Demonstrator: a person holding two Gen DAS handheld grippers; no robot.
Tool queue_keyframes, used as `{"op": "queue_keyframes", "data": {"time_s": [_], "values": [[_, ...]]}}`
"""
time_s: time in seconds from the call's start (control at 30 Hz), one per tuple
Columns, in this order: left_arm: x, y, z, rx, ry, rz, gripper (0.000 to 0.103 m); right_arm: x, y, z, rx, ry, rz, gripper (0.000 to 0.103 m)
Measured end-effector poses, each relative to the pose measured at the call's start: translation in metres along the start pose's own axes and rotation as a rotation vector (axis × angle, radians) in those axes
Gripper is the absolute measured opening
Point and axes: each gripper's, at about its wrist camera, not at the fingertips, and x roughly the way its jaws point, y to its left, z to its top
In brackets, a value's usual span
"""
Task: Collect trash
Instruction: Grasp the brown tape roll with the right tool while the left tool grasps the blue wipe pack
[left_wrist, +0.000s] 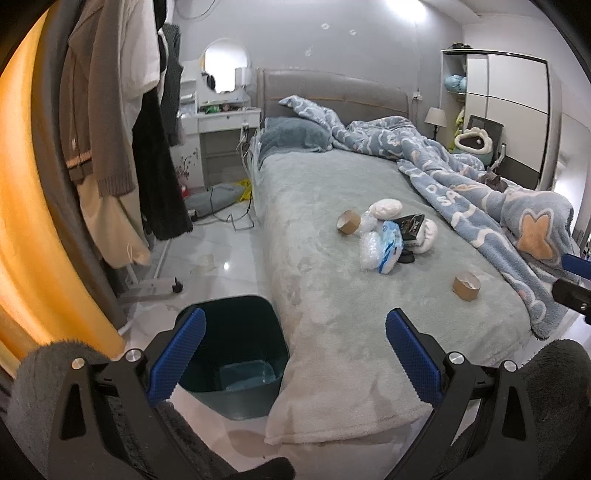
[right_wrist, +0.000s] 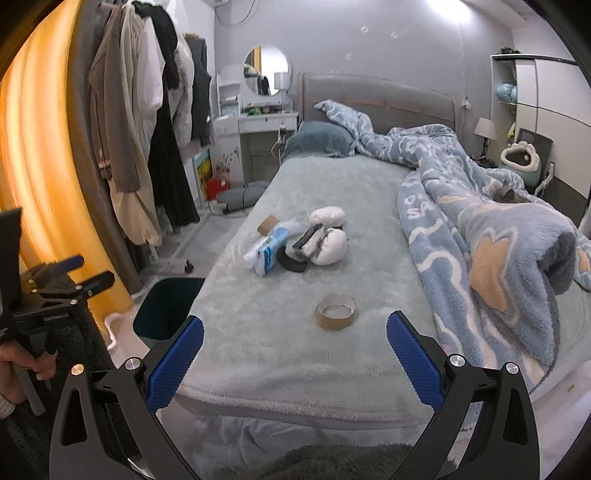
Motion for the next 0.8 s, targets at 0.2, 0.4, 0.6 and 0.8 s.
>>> {"op": "queue_keyframes", "data": {"time_s": [0.2, 0.4, 0.6, 0.8], "values": [[-0.001, -0.012, 0.006, 0.056, -0.036, -0.062, 0.1, 0.03, -0.001, 0.008, -0.014, 0.062, 0.037, 0.098], [0.005, -0.029, 0.013, 0.116, -0.022, -0.141, 0.1, 0.058, -0.009, 0.013, 0.026, 0.113, 0.044, 0.091], [0.017, -0.049, 0.021, 0.19, 0.003, -0.219, 0.099, 0.08, -0.024, 0.013, 0.063, 0.138, 0.055, 0.08], [0.043, -0.051, 0.037, 0.156, 0.058, -0.299, 0.097, 0.104, -0.041, 0.011, 0.087, 0.159, 0.062, 0.075]]}}
